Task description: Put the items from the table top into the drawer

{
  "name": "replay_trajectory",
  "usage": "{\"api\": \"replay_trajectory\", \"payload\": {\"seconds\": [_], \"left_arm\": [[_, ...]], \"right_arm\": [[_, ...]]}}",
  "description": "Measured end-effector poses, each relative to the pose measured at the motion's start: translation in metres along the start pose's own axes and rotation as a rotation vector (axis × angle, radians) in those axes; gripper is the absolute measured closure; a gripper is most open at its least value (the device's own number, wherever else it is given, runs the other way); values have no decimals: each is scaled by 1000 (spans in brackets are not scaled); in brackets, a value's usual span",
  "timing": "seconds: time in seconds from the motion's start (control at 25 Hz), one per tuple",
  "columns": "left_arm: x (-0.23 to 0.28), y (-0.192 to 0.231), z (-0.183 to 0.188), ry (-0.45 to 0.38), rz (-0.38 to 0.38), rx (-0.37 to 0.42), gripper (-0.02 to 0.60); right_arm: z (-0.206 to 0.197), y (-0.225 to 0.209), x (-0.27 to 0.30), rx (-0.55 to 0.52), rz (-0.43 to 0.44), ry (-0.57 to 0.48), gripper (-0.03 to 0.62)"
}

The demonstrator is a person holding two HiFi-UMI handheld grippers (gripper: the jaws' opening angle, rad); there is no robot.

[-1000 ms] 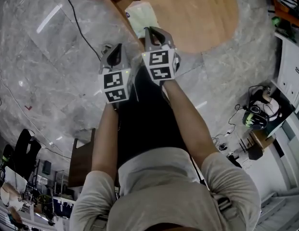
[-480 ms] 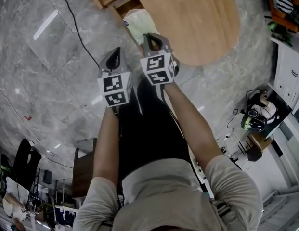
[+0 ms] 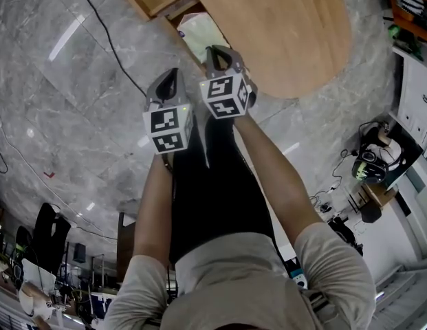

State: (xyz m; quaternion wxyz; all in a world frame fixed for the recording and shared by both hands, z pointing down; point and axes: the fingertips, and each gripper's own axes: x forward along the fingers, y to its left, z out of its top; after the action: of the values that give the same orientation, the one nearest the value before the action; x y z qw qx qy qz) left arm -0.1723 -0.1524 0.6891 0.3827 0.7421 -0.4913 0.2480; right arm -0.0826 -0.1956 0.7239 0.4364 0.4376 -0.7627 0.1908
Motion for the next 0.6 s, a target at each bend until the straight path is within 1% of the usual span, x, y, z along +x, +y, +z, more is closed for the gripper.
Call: {"api": "replay_trajectory", "payload": {"seconds": [0.32,0.6], "left_arm": [[15,18,1,15,1,-19,561],[18,28,-6,23,16,-42,561]], "right_arm": [[3,-2,30,3,-22,26,588],[-1,-4,47,-89,-43,49,588]]}}
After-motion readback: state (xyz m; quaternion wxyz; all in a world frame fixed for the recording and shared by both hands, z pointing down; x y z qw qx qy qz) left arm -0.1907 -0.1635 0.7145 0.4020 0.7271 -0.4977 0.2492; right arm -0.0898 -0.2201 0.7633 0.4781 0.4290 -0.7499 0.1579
